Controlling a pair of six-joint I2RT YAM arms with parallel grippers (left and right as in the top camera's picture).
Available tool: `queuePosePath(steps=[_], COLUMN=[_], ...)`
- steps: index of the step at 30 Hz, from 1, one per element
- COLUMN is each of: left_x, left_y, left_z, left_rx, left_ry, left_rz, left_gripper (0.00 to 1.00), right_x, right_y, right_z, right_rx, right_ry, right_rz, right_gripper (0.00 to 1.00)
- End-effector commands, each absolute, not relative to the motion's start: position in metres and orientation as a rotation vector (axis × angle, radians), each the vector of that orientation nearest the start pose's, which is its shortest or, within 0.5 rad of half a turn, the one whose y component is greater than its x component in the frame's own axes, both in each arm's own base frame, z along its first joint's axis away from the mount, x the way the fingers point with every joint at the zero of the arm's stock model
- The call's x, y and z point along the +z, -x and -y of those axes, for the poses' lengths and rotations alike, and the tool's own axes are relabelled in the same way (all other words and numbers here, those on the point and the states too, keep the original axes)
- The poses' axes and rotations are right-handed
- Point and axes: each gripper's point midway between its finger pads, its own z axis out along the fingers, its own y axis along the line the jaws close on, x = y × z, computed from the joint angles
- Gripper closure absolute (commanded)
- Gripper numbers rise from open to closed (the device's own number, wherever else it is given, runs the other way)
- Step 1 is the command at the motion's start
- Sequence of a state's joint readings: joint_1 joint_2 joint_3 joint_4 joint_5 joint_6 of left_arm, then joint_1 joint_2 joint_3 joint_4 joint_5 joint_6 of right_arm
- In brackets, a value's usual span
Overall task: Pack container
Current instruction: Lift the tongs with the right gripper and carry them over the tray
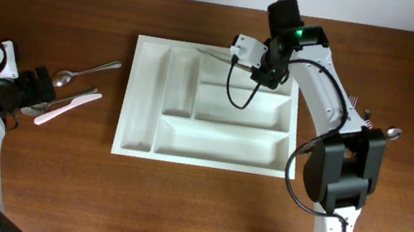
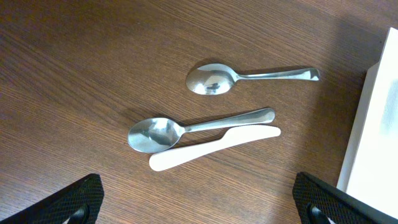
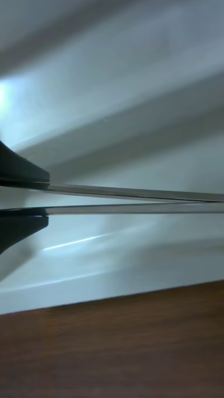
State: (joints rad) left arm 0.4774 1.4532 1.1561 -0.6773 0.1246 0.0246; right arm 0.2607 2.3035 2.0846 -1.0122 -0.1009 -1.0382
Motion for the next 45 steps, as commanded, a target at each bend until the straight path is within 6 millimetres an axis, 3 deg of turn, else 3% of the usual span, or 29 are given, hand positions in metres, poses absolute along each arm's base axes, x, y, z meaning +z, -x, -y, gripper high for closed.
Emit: queuePosePath(steps=[1,7,16,21,30,37,41,45], left_x=[0.164,0.164,0.164,0.164,0.164,0.164,0.164,0.164], left_y=[-0.350,-0.350,-0.350,-0.350,-0.350,-0.350,-0.350,-0.350], left_z=[-0.155,-0.155,-0.155,-0.155,-0.155,-0.155,-0.155,-0.155], left_rx=[0.019,0.019,0.019,0.019,0.019,0.019,0.019,0.019], left_ry=[0.527,0.527,0.527,0.527,0.527,0.527,0.527,0.527], left_rz=[-2.465,-2.465,-2.465,-2.465,-2.465,-2.465,-2.465,-2.465], left_gripper=[0.01,0.01,0.01,0.01,0.01,0.01,0.01,0.01], right_x=[0.083,0.084,0.094,0.119,0.156,0.161,0.161,0.160], right_y=[-0.513,-0.512,-0.508,-0.508,-0.490,-0.450,-0.431,-0.420], right_z=[-0.141,-0.143,-0.163,-0.188,-0.236,-0.293,-0.322,-0.337], right_rx=[-0.056,0.011,0.043,0.145,0.366,0.622,0.662,0.673], right_ry=[1.709,1.693,1.652,1.363,0.862,0.669,0.611,0.485], right_rz=[-2.199,-2.190,-2.197,-2.321,-2.541,-2.669,-2.711,-2.765], right_gripper=[0.96,0.96,0.96,0.96,0.96,0.96,0.96,0.96])
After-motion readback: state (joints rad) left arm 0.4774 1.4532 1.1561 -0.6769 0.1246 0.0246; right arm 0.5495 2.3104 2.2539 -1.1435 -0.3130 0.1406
